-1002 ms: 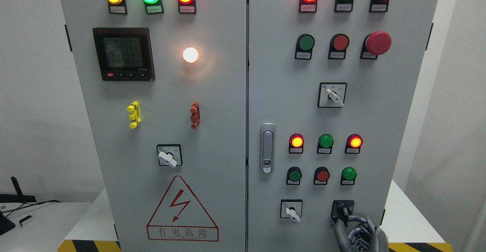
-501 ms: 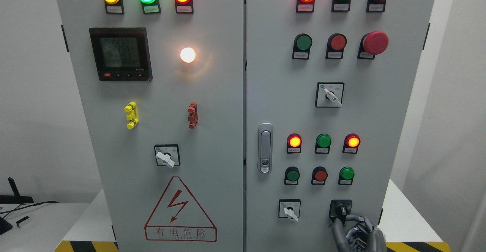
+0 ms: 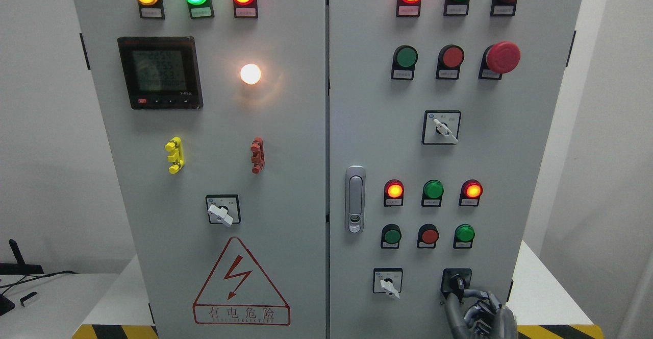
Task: Trip black knob to open circuit
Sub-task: 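Close the right hand fingers around the black rotary knob, then twist the black knob with the right hand to switch it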
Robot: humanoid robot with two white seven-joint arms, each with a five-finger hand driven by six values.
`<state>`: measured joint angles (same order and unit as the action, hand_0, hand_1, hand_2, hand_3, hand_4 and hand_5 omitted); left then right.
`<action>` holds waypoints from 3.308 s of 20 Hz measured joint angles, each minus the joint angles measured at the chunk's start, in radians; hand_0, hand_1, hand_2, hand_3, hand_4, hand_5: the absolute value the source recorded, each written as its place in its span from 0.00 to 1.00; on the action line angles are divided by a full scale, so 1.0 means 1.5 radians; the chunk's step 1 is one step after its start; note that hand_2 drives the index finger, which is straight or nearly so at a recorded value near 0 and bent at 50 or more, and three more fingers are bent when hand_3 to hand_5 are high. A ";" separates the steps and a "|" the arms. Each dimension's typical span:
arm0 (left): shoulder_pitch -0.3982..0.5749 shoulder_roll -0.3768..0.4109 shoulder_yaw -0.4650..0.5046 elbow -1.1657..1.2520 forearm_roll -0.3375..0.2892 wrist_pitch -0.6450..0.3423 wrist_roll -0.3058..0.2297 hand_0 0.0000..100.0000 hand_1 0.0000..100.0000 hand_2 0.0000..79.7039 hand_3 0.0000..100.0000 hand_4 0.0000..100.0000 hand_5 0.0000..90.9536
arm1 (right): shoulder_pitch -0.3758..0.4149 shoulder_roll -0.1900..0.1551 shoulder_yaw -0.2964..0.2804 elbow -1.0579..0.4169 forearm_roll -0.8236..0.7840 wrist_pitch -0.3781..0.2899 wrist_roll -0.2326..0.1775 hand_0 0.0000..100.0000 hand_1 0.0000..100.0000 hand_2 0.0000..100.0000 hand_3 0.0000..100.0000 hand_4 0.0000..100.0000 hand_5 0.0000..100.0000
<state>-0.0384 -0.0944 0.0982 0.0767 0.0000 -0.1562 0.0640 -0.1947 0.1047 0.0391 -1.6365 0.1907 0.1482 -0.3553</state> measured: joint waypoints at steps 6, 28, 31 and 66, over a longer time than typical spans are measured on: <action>0.000 0.000 0.000 0.000 0.000 0.000 0.000 0.12 0.39 0.00 0.00 0.00 0.00 | 0.000 0.000 0.001 0.000 0.000 0.001 0.000 0.41 0.73 0.56 0.93 0.93 1.00; 0.000 0.000 0.000 0.000 0.000 0.000 0.000 0.12 0.39 0.00 0.00 0.00 0.00 | -0.002 0.002 0.003 0.001 -0.011 0.002 0.006 0.42 0.71 0.57 0.95 0.94 1.00; 0.000 0.000 0.000 0.000 0.000 0.000 0.000 0.12 0.39 0.00 0.00 0.00 0.00 | -0.002 0.003 0.003 0.001 -0.011 0.001 0.007 0.42 0.71 0.58 0.95 0.94 1.00; 0.000 0.000 0.000 0.000 0.000 0.000 0.000 0.12 0.39 0.00 0.00 0.00 0.00 | -0.007 0.010 0.011 0.002 -0.025 0.002 0.009 0.41 0.69 0.59 0.96 0.96 1.00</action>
<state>-0.0383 -0.0943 0.0982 0.0767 0.0000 -0.1563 0.0641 -0.2055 0.1192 0.0560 -1.6328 0.1538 0.1514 -0.3415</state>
